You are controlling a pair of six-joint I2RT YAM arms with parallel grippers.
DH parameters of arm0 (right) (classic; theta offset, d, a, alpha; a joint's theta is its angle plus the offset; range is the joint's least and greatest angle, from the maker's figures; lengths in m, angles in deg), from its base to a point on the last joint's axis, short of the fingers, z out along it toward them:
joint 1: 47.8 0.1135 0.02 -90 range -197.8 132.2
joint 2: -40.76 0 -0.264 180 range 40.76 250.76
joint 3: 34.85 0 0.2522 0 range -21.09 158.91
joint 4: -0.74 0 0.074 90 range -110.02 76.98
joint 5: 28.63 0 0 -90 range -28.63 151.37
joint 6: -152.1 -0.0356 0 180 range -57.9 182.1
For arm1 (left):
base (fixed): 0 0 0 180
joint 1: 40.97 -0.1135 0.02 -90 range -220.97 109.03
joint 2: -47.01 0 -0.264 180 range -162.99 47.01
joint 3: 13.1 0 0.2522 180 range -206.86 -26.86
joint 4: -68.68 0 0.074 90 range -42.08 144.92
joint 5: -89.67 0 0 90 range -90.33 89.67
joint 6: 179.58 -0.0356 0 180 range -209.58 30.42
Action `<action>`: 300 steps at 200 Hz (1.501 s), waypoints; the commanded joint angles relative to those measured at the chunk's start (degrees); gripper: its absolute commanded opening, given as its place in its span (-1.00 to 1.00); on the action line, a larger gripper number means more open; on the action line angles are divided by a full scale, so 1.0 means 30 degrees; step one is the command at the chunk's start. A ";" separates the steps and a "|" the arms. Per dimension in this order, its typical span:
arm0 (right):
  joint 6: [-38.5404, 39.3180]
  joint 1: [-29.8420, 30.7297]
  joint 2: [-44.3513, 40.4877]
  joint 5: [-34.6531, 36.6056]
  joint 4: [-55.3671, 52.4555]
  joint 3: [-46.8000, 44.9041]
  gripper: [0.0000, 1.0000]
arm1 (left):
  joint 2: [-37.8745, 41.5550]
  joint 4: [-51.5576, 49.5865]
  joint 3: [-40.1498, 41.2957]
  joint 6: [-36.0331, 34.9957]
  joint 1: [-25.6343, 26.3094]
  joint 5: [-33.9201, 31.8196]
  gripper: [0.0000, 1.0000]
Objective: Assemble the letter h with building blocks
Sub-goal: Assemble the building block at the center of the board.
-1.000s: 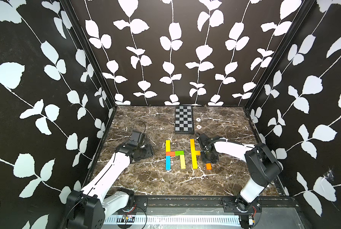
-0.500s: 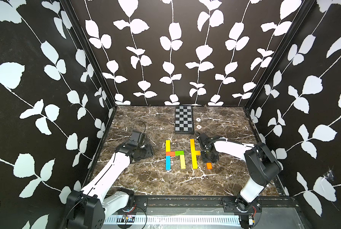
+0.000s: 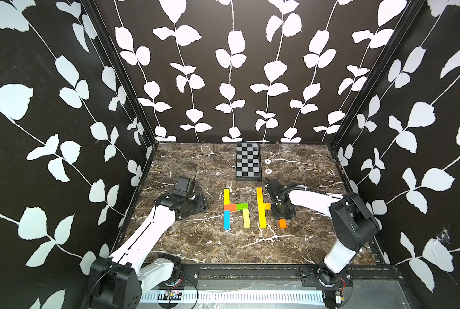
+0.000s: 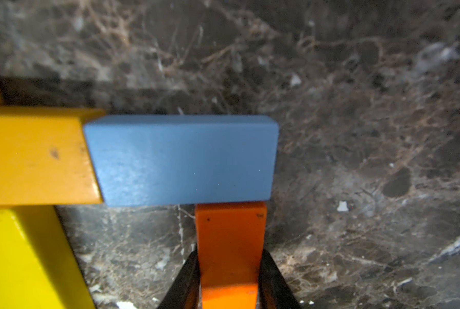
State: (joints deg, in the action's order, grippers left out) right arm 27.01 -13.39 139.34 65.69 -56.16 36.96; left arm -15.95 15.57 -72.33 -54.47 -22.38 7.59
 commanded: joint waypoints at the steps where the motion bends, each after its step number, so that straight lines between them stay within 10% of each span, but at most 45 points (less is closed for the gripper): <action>1: 0.0019 -0.0104 0.0383 0.0185 -0.0335 0.0132 -0.17 | 0.0202 -0.0355 0.0013 -0.0103 0.0000 -0.0191 0.54; 300: -0.0462 -0.0131 0.1254 0.0232 0.0173 0.0552 -0.28 | 0.0236 -0.0652 -0.0077 -0.0513 -0.0016 -0.0647 0.54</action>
State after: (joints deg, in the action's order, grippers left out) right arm 26.55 -13.47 140.87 65.21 -57.51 38.68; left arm -15.93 14.61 -72.35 -55.12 -22.38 6.21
